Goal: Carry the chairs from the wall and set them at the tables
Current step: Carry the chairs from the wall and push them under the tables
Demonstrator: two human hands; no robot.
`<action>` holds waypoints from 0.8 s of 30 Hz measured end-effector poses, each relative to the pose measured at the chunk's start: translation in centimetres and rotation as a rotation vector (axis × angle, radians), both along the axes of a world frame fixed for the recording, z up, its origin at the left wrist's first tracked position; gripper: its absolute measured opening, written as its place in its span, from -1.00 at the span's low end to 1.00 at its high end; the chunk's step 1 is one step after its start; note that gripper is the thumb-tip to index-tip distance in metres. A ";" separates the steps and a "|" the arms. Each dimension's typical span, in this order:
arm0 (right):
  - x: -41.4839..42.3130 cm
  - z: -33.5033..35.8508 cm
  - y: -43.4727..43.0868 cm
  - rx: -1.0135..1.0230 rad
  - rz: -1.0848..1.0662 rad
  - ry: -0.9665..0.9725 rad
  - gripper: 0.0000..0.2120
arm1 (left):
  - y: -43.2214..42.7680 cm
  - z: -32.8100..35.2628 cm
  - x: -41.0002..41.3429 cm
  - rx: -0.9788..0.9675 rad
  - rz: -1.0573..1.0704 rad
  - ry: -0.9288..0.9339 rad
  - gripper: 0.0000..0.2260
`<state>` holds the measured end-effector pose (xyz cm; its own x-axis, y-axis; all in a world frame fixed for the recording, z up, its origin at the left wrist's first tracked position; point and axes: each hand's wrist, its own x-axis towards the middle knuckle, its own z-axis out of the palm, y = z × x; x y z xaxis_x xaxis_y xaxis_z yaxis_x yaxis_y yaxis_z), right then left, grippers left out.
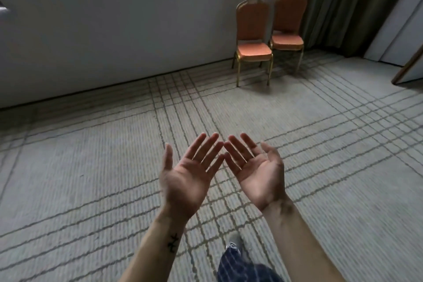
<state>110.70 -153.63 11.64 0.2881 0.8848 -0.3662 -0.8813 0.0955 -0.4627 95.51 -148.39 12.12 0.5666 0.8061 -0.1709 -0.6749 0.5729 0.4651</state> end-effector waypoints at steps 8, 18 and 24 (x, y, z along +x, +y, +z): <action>7.8 2.1 21.7 -0.025 0.073 -0.019 -0.52 | 20.0 2.3 6.9 0.004 0.093 0.017 -0.25; 14.0 -0.8 47.6 -0.096 0.065 -0.065 -0.50 | 46.7 -0.7 12.6 -0.028 0.111 0.033 -0.25; 16.7 2.8 64.6 -0.056 0.012 -0.076 -0.52 | 64.9 0.7 15.7 -0.043 0.048 0.021 -0.26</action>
<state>127.38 -89.05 14.47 0.3065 0.8670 -0.3930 -0.8444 0.0571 -0.5327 111.16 -83.54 12.85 0.5232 0.8240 -0.2174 -0.6926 0.5598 0.4549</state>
